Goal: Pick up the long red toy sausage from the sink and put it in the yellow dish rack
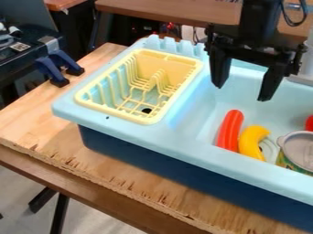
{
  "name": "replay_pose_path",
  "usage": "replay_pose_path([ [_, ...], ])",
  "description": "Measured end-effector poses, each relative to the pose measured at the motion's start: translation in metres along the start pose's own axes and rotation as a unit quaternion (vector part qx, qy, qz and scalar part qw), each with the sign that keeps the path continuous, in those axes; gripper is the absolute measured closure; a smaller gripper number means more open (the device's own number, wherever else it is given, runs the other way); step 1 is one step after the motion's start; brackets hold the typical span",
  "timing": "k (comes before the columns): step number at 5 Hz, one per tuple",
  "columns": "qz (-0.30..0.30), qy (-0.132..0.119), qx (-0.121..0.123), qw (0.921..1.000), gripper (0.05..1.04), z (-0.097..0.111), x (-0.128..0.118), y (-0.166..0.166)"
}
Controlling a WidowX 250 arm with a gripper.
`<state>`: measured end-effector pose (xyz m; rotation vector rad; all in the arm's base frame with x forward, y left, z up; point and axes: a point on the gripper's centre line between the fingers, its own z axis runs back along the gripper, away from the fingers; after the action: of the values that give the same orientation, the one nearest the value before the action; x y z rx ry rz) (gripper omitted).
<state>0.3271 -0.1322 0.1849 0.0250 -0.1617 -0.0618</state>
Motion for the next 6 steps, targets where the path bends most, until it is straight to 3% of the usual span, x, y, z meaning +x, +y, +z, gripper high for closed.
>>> replay_pose_path([
  [1,-0.002,0.024,0.005,0.9997,0.081,-0.015,-0.004,0.0],
  [2,-0.003,0.039,-0.014,0.9991,0.081,-0.028,-0.009,0.007],
  [3,0.008,0.038,-0.017,0.9991,0.081,-0.026,-0.014,0.018],
  [5,0.05,0.066,-0.017,0.9964,0.081,-0.041,-0.023,0.038],
  [6,0.055,0.055,-0.019,0.9968,0.081,-0.053,-0.018,0.033],
])
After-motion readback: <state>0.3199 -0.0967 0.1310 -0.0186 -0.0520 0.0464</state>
